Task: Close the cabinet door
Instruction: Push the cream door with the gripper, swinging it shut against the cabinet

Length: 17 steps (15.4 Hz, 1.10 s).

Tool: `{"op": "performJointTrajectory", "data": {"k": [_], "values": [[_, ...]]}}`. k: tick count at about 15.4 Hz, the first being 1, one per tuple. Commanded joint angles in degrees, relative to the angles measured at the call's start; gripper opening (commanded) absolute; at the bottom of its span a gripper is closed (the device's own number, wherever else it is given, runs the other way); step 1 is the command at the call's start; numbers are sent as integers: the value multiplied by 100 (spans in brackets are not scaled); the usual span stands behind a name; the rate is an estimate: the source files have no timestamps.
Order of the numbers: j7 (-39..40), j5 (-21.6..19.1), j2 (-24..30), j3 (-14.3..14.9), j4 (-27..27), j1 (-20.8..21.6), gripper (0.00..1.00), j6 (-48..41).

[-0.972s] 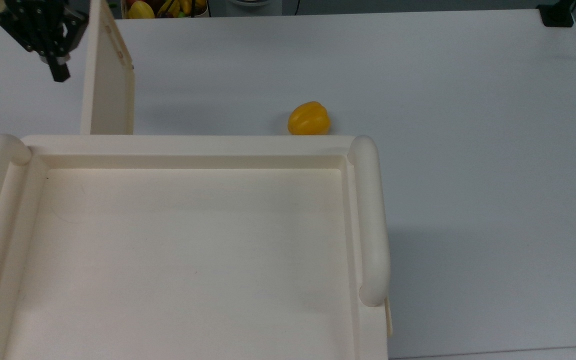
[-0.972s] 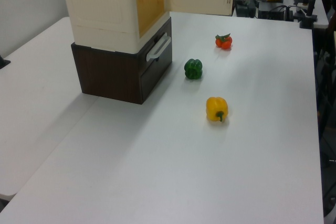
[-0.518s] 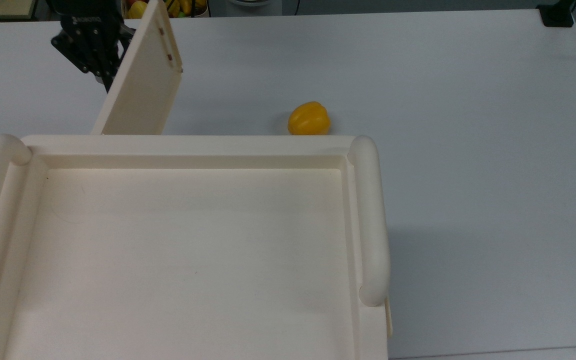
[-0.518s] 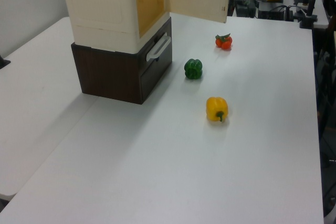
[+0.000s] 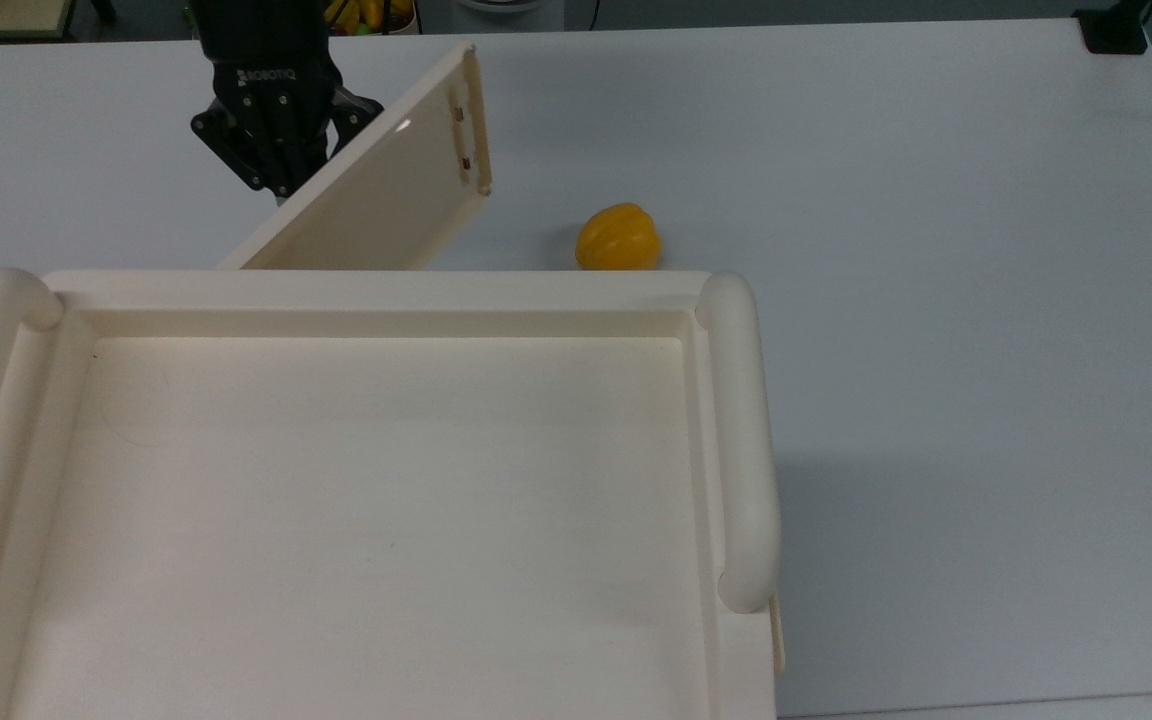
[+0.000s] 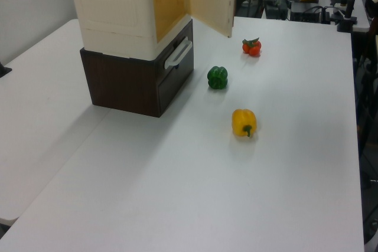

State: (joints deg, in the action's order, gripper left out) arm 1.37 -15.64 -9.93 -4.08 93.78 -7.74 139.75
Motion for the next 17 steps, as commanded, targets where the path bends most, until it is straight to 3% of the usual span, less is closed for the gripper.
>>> {"op": "performJointTrajectory", "data": {"k": [1, 9, 17], "values": [[-312, -106, -79, -101, 0, 193, 0, 605], [-497, -54, -597, -101, -9, 572, 0, 2239], [-515, -89, -993, -110, -211, 730, 0, 3039]]}}
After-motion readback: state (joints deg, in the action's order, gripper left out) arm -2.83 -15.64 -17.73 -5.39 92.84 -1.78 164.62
